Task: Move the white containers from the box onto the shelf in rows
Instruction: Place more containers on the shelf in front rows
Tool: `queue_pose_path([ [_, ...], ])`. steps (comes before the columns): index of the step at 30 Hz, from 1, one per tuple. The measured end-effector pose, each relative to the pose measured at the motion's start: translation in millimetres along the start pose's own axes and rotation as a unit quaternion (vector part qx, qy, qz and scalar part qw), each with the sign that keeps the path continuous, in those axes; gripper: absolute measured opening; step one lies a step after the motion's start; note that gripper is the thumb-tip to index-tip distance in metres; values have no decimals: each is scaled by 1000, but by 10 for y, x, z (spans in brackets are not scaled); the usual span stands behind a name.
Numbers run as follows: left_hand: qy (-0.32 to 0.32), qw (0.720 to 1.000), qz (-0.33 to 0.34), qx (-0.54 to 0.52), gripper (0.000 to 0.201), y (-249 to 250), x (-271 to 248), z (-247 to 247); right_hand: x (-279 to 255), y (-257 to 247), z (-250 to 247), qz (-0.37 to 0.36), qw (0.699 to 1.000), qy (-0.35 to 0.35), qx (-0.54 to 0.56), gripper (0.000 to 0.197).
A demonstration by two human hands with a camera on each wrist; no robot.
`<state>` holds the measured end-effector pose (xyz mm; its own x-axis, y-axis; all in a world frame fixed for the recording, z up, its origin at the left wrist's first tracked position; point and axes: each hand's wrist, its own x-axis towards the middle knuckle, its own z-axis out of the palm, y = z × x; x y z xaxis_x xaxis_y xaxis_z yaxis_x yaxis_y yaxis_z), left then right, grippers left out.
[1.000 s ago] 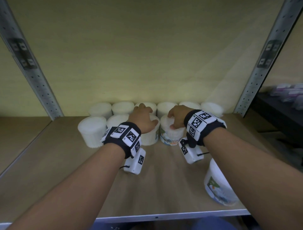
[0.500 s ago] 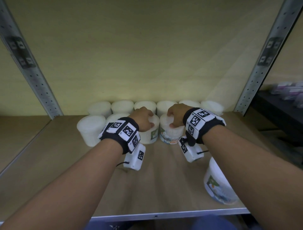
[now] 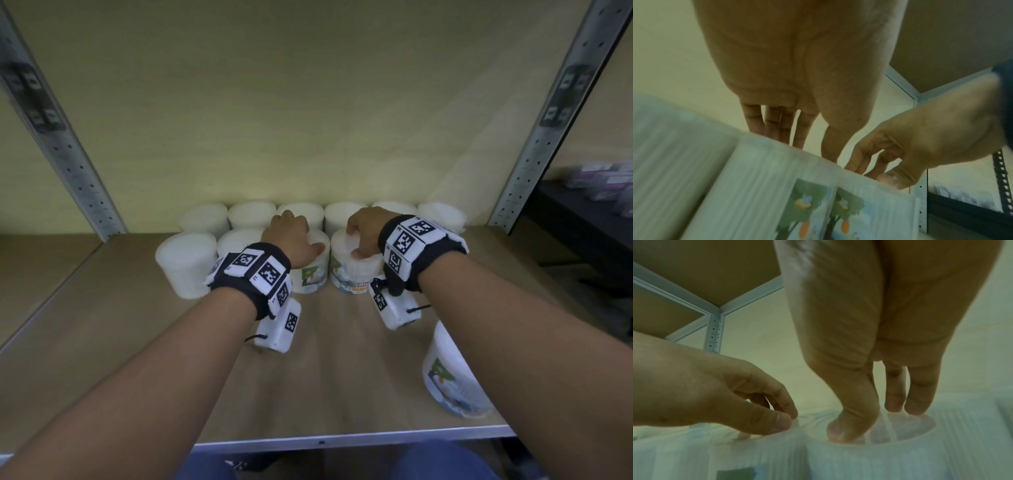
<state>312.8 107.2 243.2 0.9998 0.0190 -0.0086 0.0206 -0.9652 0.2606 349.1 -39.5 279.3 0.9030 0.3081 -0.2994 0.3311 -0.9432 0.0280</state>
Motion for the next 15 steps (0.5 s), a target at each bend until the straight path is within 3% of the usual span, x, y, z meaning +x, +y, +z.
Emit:
queue_pose_path([
  [15,-74,995,59,-39,49,-28,-28,-126,-4,-9,16,7,1000,5,-7,58],
])
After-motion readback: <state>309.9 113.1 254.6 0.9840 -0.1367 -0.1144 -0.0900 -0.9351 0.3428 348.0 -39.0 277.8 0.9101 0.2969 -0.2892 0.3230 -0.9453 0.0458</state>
